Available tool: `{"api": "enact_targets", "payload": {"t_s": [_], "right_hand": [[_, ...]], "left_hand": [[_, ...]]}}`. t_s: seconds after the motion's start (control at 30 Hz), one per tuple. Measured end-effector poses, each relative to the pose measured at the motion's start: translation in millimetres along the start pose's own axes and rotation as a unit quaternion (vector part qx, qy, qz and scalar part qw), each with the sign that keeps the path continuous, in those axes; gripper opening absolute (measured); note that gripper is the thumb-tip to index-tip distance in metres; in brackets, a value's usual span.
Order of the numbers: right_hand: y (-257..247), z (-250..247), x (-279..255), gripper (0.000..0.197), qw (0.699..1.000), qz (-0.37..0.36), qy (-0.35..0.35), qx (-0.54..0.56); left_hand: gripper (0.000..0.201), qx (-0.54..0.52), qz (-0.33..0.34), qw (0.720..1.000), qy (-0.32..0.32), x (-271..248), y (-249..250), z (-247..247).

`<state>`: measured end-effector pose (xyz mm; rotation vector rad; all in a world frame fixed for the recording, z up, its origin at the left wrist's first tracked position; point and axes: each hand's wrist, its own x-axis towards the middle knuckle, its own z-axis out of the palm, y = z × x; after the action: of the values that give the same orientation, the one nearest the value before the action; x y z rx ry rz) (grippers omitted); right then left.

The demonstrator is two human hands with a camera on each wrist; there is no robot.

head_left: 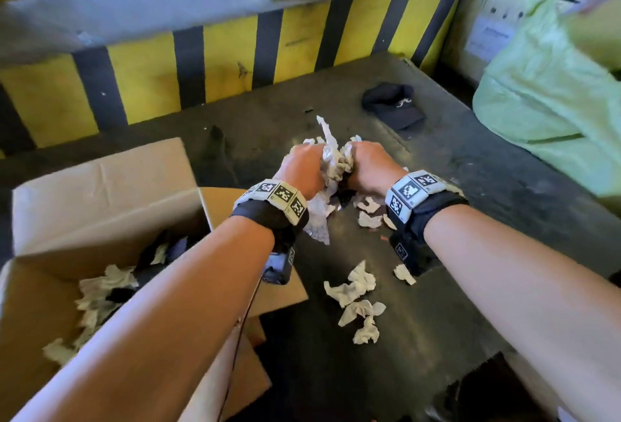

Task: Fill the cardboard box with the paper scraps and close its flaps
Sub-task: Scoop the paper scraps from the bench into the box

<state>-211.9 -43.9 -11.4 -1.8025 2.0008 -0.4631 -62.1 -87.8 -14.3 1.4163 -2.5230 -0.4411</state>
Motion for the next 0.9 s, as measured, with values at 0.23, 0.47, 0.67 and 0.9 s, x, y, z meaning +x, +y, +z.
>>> {"api": "enact_targets", "payload": {"t_s": [0.23, 0.47, 0.67, 0.9], "right_hand": [[-155.6, 2.5, -6.0, 0.012, 0.994, -0.102, -0.002, -0.029], [-286.6, 85.8, -18.4, 0.015, 0.982, -0.178, -0.064, 0.010], [-328.4, 188.7, -11.4, 0.028, 0.969, -0.194, -0.152, -0.017], [-302.3, 251.6, 32.1, 0.088, 0.902, -0.100, -0.337, -0.250]], "left_hand": [[0.028, 0.006, -0.064, 0.997, 0.050, -83.4, -78.7, -119.7], [0.016, 0.026, -0.149, 0.986, 0.067, -185.7, -187.1, -170.4], [0.032, 0.020, -0.253, 0.967, 0.005, -231.3, -272.8, -131.7], [0.074, -0.002, -0.326, 0.934, -0.142, -236.4, -355.3, -61.1]]}}
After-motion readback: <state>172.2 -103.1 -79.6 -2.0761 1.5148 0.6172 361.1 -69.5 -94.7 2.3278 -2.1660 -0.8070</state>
